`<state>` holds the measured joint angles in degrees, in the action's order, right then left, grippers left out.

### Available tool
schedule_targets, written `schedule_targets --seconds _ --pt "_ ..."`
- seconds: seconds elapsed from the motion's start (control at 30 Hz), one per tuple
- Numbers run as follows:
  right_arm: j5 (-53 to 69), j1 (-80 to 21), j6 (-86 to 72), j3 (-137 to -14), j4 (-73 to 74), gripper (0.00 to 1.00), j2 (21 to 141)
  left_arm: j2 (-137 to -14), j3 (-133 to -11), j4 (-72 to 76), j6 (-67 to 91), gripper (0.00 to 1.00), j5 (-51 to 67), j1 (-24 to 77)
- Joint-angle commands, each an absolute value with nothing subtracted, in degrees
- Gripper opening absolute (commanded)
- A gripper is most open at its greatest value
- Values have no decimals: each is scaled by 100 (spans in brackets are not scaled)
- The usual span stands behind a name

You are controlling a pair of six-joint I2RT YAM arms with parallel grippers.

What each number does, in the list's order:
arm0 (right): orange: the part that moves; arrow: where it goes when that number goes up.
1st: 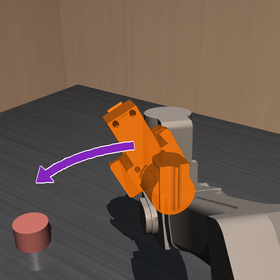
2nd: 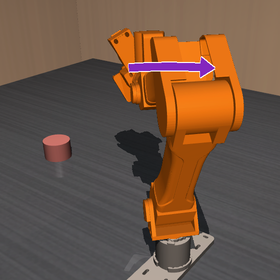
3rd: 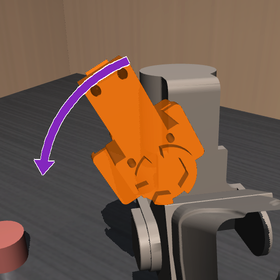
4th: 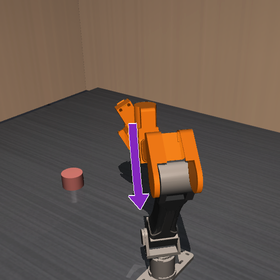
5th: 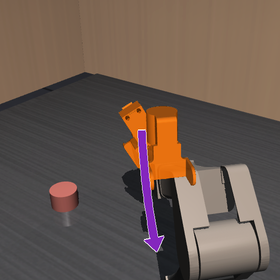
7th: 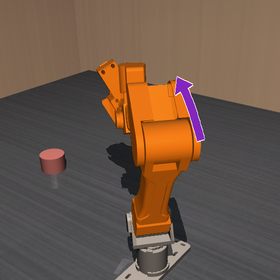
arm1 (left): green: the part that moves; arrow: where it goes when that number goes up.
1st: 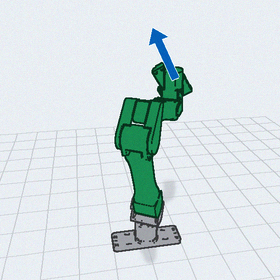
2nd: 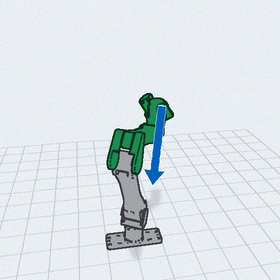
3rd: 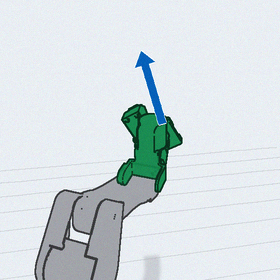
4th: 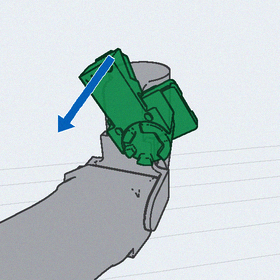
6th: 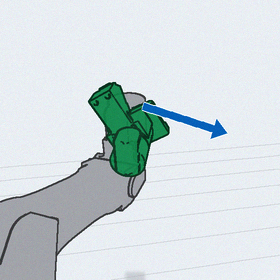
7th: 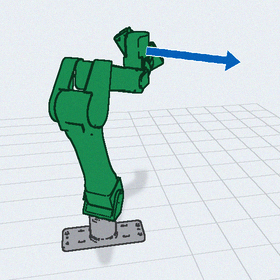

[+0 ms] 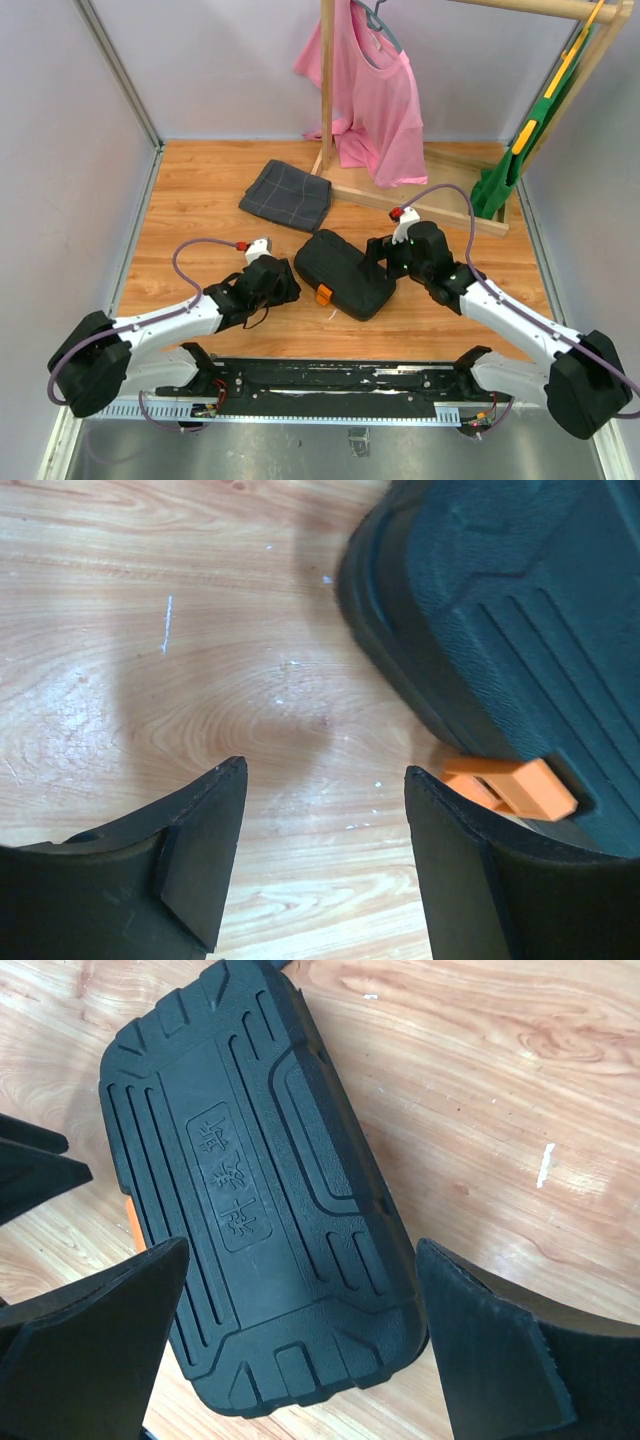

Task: Sort the tools into containers
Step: Adjust the storage box at the center of the board.

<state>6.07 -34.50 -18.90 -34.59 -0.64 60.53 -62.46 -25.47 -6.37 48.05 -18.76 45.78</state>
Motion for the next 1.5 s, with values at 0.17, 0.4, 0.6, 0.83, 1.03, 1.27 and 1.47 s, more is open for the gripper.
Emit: schedule_targets --seconds 0.17,0.4,0.6,0.83,1.03,1.27,1.47 --pt "1664 -3041 -2411 -3841 362 96 6730 -7323 -2923 -247 4712 67 -1771 4425" --pt "2098 -3028 -2429 -3675 396 96 6827 -7824 -3129 56 4524 67 -1651 4379" --pt "2241 -3030 -2429 -3699 772 95 6829 -8209 -3436 212 4265 66 -1564 4348" --pt "1789 -3032 -2320 -3806 1384 94 6292 -8366 -3818 141 3918 66 -1680 4260" --pt "847 -3032 -2028 -3987 1645 96 5855 -7959 -3503 31 4035 66 -1784 4163" --pt "1311 -3050 -1966 -4246 1487 96 6105 -7256 -2865 202 4190 66 -1494 4157" --pt "1158 -3294 -2025 -4528 1382 94 6436 -6848 -2519 411 4266 62 -879 4165"
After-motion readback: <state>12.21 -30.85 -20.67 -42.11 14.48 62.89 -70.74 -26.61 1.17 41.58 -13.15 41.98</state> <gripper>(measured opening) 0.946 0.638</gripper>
